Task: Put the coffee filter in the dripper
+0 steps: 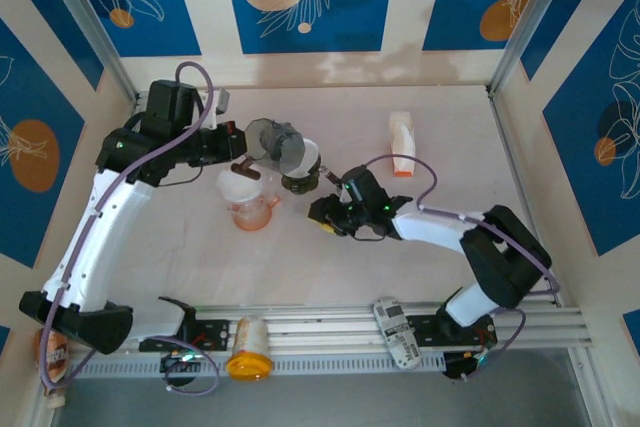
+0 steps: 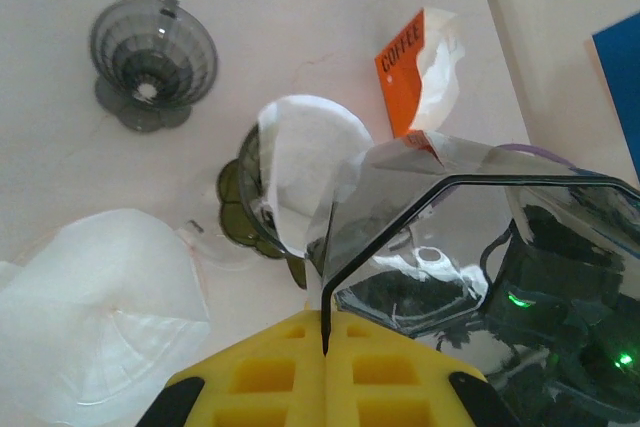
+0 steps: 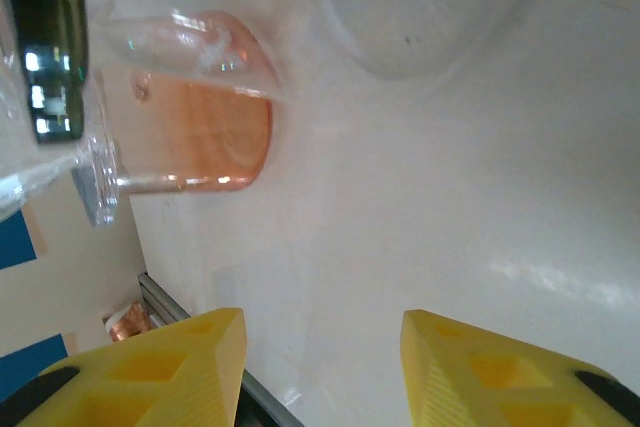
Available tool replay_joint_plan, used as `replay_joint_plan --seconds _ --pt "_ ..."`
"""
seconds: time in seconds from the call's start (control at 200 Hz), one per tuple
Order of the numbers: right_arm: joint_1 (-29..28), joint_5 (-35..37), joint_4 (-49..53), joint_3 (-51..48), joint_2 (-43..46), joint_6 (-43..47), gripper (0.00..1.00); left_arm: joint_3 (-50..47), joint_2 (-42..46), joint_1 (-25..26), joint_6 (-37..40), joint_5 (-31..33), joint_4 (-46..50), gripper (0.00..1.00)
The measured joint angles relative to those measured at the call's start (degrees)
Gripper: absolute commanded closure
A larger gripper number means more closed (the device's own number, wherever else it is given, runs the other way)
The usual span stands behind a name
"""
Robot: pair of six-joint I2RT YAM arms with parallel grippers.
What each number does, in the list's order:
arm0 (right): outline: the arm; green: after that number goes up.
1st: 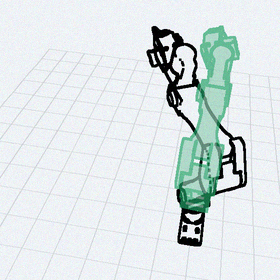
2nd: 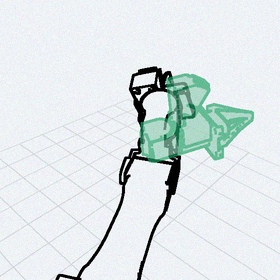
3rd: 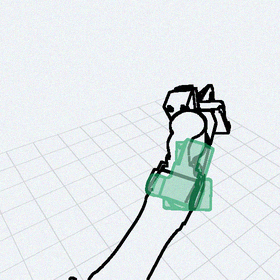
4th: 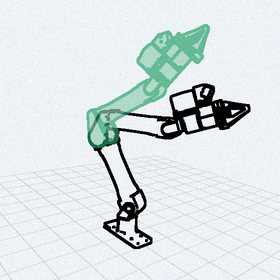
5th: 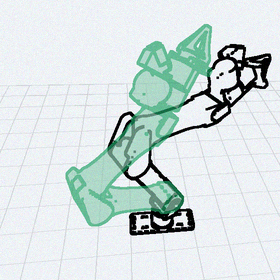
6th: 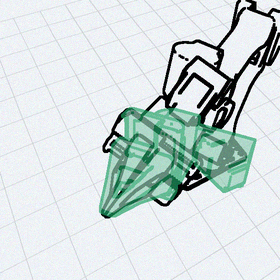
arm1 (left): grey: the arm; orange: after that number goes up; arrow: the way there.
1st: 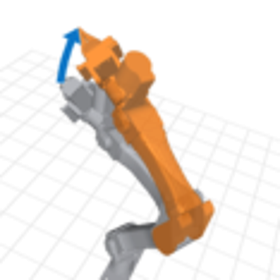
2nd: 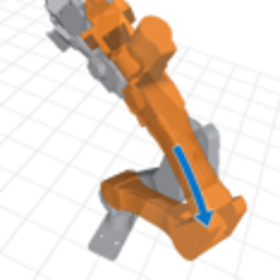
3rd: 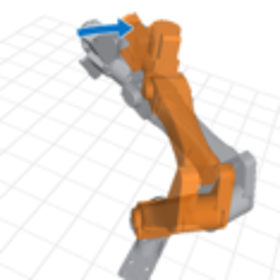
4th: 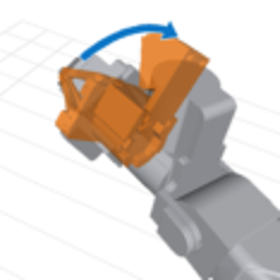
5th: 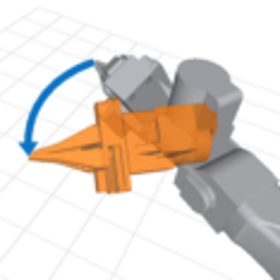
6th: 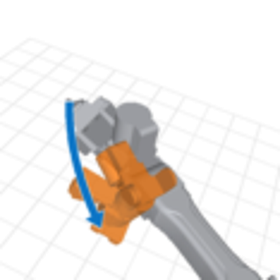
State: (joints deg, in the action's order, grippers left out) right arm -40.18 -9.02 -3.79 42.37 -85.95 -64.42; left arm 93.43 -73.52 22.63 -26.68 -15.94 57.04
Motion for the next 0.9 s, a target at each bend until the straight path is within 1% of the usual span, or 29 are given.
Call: replay_joint_plan --seconds 0.14,0.275,0.415,0.535,0.615,0.735,0.9 --pt "0.1 3.0 5.8 -3.7 7.8 1.2 0.54 -1.6 0.6 6.7 0.0 2.8 -0.8 1.00" --pt "1.4 7.8 14.2 -6.8 19.3 3.3 0.54 -4.5 0.9 15.1 0.0 6.7 -1.0 1.00" --pt "4.2 14.4 23.5 -7.0 32.0 6.9 0.53 -10.9 1.1 22.4 -1.3 10.3 -3.0 1.00" --pt "6.6 19.0 30.1 -7.0 39.8 9.8 0.52 -16.6 0.2 28.4 -3.1 13.4 -5.9 1.00" --pt "7.9 20.6 33.1 -7.0 42.6 11.5 0.51 -20.1 -1.6 31.4 -4.5 14.5 -9.3 1.00" --pt "8.9 21.3 35.7 -7.0 44.1 12.5 0.51 -23.0 -7.6 34.5 -6.0 17.2 -12.9 1.00" --pt "9.3 21.3 37.4 -7.0 44.2 13.2 0.51 -24.6 -13.6 35.7 -6.5 20.6 -15.1 1.00"
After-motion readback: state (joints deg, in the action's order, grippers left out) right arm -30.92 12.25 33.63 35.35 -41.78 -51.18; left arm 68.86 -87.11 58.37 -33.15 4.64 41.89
